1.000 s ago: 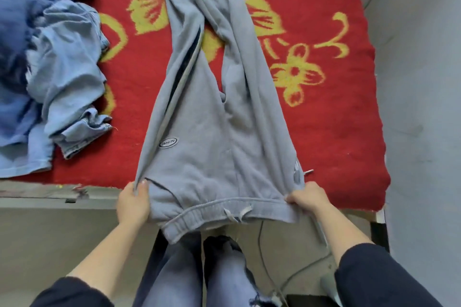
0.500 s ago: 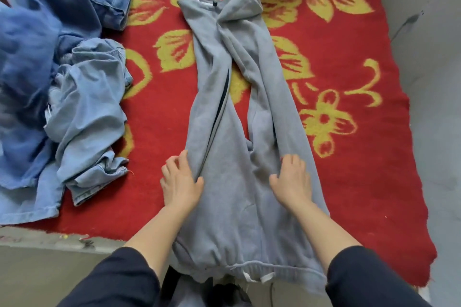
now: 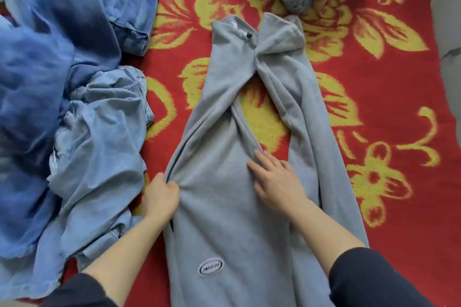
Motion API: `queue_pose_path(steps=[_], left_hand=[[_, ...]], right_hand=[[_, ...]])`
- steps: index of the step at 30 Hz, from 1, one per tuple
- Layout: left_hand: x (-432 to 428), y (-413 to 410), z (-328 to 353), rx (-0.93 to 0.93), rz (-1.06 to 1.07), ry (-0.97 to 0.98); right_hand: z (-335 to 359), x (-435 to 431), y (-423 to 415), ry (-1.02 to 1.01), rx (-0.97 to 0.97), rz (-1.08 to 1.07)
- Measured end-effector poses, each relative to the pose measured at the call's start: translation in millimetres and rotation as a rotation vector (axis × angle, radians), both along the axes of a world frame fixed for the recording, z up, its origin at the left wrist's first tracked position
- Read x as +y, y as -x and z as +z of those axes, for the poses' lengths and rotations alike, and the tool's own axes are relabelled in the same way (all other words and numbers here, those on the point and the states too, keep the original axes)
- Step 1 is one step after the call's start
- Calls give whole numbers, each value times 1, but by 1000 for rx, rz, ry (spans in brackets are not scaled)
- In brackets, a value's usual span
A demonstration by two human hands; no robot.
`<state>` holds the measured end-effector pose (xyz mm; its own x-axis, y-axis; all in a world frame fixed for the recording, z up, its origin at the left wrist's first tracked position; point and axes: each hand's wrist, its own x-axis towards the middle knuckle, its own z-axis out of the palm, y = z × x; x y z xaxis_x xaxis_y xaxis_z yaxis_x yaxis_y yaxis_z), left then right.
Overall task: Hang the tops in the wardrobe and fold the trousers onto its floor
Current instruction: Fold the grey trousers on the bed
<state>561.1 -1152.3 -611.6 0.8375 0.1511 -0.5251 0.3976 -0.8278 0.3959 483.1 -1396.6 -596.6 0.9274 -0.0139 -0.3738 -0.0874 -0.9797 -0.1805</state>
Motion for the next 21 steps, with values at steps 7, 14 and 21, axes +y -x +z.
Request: queue_pose_path(steps=[7, 14, 21], left_hand=[[-55, -68, 11, -222, -266, 6], [-122, -137, -13, -387, -810, -200], [-84, -188, -21, -519, 124, 333]], right_hand=[[-4, -5, -83, -226, -65, -383], [-9, -20, -191, -806, -142, -977], [8, -13, -286, -843, -295, -495]])
